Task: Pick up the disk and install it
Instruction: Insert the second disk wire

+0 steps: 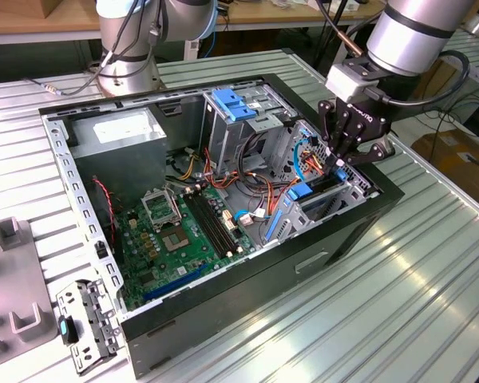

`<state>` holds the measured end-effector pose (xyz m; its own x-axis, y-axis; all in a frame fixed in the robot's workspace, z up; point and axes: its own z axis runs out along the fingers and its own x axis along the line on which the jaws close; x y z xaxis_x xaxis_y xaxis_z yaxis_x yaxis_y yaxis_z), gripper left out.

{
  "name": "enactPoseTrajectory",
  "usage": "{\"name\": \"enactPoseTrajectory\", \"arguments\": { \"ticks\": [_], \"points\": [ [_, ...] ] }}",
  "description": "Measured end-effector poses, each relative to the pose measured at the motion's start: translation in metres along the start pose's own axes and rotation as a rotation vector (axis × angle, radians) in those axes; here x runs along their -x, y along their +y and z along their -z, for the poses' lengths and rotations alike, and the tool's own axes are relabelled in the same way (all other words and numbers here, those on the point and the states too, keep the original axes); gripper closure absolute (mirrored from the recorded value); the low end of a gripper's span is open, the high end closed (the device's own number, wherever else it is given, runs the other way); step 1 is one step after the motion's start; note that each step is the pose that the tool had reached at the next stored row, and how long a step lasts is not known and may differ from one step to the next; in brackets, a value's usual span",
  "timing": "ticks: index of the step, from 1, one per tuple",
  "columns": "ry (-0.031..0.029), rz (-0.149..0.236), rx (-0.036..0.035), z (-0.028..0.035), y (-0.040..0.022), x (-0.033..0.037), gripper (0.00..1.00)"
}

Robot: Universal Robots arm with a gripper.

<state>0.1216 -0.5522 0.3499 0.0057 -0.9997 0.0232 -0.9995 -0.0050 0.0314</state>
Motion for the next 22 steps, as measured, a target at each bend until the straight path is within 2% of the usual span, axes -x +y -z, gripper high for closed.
{"name": "enactPoseTrajectory", "arguments": {
  "ticks": [12,16,19,20,22],
  "points": [
    [0.0025,0.0,0.0,0.0,0.0001,0.0,0.89],
    [0.0014,0.001,-0.0001,-0.0001,0.0058,0.0,0.89],
    [-0.0003,0.003,-0.0001,0.0182,0.0064,0.0007,0.89],
    [-0.0006,0.003,-0.0001,0.019,0.0064,0.0009,0.89],
    [-0.0004,0.003,0.0001,0.0281,0.0064,0.0014,0.89]
  ]
}}
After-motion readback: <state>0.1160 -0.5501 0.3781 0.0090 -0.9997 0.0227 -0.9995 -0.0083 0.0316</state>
